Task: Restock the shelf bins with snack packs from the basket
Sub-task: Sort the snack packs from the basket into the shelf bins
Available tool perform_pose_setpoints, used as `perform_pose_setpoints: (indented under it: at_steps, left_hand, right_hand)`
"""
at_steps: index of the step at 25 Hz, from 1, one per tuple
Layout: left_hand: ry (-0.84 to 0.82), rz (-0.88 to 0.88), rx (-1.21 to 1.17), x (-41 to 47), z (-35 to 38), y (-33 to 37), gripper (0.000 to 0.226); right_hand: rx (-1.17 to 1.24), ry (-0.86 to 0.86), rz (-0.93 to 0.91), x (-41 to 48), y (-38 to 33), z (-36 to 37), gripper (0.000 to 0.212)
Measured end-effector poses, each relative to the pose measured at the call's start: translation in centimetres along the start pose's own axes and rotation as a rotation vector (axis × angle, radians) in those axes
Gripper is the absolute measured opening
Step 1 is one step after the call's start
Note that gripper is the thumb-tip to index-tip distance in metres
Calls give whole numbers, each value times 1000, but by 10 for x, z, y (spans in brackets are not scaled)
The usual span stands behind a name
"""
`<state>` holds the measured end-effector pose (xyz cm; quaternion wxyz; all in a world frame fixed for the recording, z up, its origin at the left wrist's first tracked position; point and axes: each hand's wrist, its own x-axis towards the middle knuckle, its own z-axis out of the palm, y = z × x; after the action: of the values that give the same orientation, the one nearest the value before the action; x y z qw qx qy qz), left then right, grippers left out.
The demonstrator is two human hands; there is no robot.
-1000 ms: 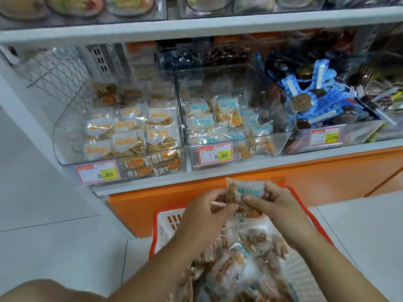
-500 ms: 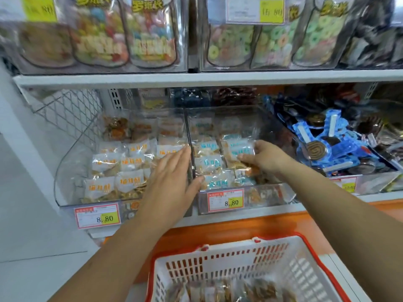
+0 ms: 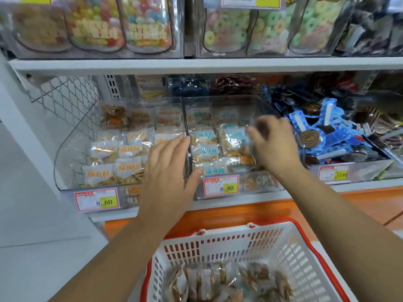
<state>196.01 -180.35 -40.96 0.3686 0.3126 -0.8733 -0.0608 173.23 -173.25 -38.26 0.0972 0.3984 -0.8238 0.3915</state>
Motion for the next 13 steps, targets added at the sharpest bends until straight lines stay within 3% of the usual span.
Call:
perform_pose_setpoints:
  at_steps: [2,3,5,7,9,11,12,13]
  left_hand:
    - [67,125,-109,-19,3,15,46]
    - [26,183,-151,-33,10,21,42]
    - [-193,246,-199,-70,33,29,37]
    - [-533,191,-202,-115,62,31,40]
    - [-871,69,-129,-160,89,25,44]
    - [-1107,-31,-81,-199,107,18,46]
    - [-1178,-97,-77,-217,112,16,49]
    - [-1229,-162,-67,-231,117,13,52]
  right_hand:
    - [336,353,-45,-42,15,-14,12]
    - [420,436,-26,-69,26,-13,9]
    - [414,385,121,-125,56,7,9]
    - [220,64,345,-181,107,44,7]
    - [102,-436,577,-234,159,73,11]
    - [109,-869,780,-280,196,85,29]
    - [-1,-1094,772,-299,205,84,45]
    - [-183,-1212,686,-313,212,85,65]
